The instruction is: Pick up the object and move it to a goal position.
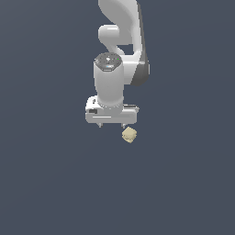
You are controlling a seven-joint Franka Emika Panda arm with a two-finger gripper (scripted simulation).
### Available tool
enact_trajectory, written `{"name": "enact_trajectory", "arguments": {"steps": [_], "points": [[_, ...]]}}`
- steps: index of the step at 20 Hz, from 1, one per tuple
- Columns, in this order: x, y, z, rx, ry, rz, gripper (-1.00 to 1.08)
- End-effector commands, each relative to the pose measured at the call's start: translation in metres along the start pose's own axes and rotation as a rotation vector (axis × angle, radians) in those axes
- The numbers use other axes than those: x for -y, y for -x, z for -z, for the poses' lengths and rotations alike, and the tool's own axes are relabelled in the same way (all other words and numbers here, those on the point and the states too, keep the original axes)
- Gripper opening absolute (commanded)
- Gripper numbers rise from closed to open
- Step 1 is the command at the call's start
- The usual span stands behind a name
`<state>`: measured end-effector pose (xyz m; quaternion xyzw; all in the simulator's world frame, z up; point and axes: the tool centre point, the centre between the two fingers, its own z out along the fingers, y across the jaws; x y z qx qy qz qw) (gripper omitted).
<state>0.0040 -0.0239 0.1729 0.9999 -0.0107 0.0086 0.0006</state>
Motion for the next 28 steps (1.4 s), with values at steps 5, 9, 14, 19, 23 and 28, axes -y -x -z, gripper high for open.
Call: {"name": "enact_trajectory", "arguments": {"steps": [5, 9, 14, 19, 23, 28], "points": [[-0.009, 0.004, -0.004, 0.015, 0.006, -0.017, 1.00], [-0.027, 0.011, -0.010, 0.045, 0.018, -0.043, 1.00], [-0.029, 0.012, -0.010, 0.048, 0.019, -0.043, 1.00], [-0.024, 0.012, -0.013, 0.046, 0.018, -0.064, 1.00], [-0.017, 0.012, -0.017, 0.044, 0.018, -0.100, 1.00], [-0.004, 0.014, -0.026, 0.040, 0.016, -0.168, 1.00]]}}
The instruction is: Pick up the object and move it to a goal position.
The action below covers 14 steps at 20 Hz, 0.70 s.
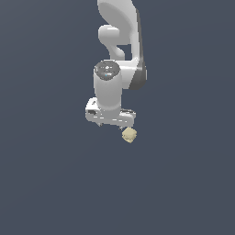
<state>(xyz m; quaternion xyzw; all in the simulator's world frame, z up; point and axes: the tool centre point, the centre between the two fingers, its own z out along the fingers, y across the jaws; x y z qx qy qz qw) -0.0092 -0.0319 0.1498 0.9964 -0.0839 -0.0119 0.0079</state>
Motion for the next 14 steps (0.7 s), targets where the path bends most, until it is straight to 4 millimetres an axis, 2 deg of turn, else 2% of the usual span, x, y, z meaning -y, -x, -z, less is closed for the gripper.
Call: {"name": "enact_trajectory", "arguments": {"steps": [1, 14], "points": [[0.008, 0.002, -0.005, -0.002, -0.002, -0.038, 1.00], [0.057, 0.019, -0.035, -0.011, -0.014, -0.303, 1.00]]}}
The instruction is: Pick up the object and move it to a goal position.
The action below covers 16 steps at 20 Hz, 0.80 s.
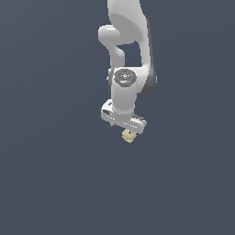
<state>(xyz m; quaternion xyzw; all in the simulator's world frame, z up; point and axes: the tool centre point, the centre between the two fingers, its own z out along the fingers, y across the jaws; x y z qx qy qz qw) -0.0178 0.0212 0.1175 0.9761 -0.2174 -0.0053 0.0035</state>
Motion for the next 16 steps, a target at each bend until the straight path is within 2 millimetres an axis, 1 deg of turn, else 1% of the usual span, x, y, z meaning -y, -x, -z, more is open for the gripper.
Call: {"name": "enact_trajectory", "arguments": {"steps": [1, 8, 16], "points": [[0.008, 0.006, -0.006, -0.002, -0.002, -0.054, 1.00], [0.024, 0.021, -0.019, -0.005, -0.007, -0.169, 1.00], [0.033, 0.029, -0.026, -0.007, -0.010, -0.238, 1.00]]}}
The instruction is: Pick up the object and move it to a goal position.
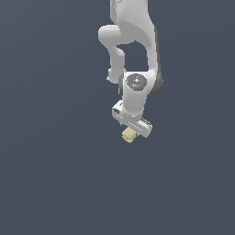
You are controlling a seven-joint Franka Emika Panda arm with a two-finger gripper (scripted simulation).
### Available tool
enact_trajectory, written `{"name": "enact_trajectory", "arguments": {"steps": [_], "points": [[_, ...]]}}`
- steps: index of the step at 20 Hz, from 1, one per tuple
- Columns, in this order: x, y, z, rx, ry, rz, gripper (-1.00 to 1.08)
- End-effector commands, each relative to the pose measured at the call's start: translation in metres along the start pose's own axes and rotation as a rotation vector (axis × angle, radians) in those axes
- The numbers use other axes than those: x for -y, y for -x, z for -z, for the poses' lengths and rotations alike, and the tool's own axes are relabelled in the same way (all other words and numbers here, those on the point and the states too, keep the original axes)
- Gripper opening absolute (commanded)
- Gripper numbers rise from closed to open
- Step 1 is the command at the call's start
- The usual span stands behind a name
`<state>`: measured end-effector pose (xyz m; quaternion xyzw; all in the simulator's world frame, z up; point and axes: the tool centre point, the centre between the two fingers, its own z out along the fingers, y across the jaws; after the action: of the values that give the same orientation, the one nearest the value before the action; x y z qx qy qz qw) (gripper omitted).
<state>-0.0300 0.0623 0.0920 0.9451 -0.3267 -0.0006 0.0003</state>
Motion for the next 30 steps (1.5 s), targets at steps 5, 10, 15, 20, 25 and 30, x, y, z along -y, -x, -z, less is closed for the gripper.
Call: {"name": "enact_trajectory", "arguments": {"steps": [5, 10, 15, 20, 25, 30], "points": [[0.001, 0.002, -0.002, -0.001, -0.001, -0.015, 1.00], [0.001, 0.003, -0.010, -0.001, -0.001, -0.016, 1.00], [0.001, 0.003, -0.034, -0.001, -0.001, -0.018, 1.00], [0.001, 0.003, -0.050, -0.001, -0.001, -0.020, 1.00], [0.001, 0.003, -0.052, -0.001, -0.001, -0.020, -1.00], [0.001, 0.003, -0.052, -0.001, -0.001, -0.020, -1.00]]}}
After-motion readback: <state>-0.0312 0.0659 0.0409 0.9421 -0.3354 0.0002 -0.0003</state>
